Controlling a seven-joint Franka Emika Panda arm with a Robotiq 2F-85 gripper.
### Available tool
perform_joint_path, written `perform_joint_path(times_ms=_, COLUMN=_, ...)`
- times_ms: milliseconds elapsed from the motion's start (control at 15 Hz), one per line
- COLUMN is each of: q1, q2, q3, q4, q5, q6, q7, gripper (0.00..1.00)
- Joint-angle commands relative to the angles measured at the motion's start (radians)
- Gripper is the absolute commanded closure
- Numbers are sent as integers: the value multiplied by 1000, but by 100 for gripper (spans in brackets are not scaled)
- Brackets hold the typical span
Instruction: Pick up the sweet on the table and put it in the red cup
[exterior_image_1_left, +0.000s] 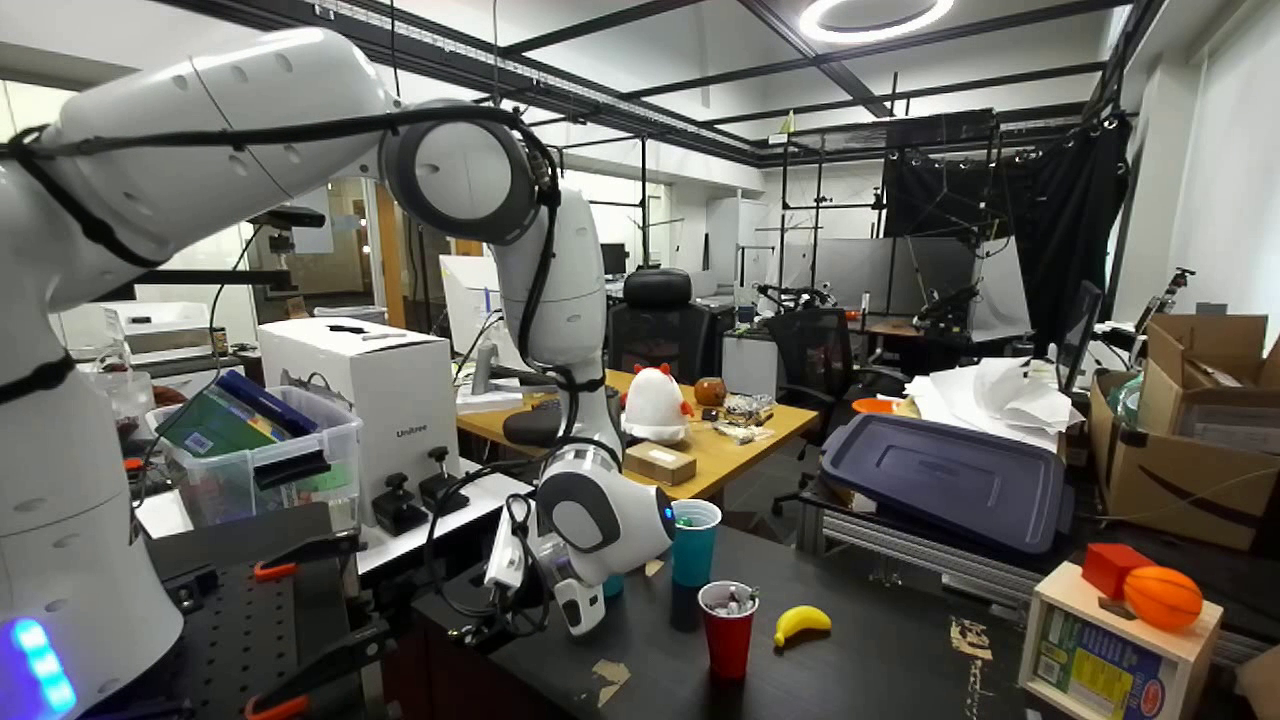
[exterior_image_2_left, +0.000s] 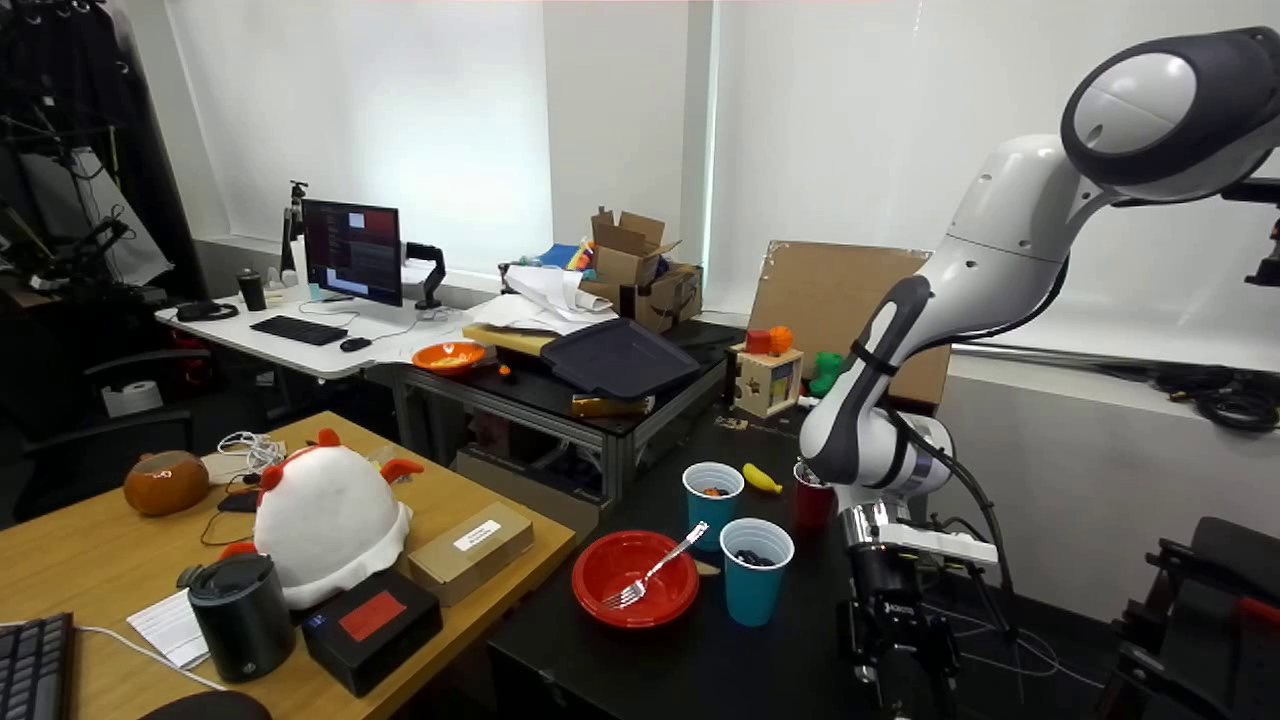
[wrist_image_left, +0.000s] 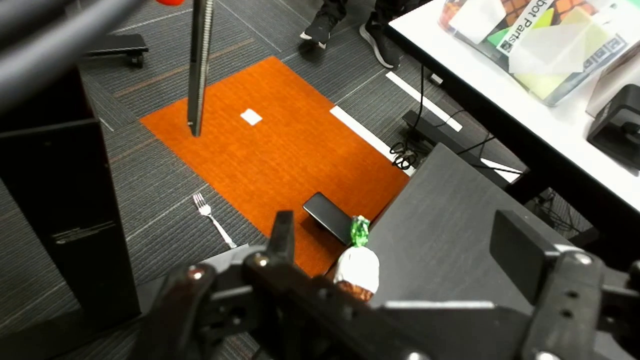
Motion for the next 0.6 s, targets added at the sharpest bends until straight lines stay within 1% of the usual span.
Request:
perform_joint_path(times_ms=0, q1=2, q2=14, q3=-6, q4=27, q5=-11, q6=19, q7=-32, gripper=0)
perform_joint_path(times_ms=533, q1=0, q2=43, q3=-8, q4=45, q5=-40, q6=34, q7=-62, gripper=0)
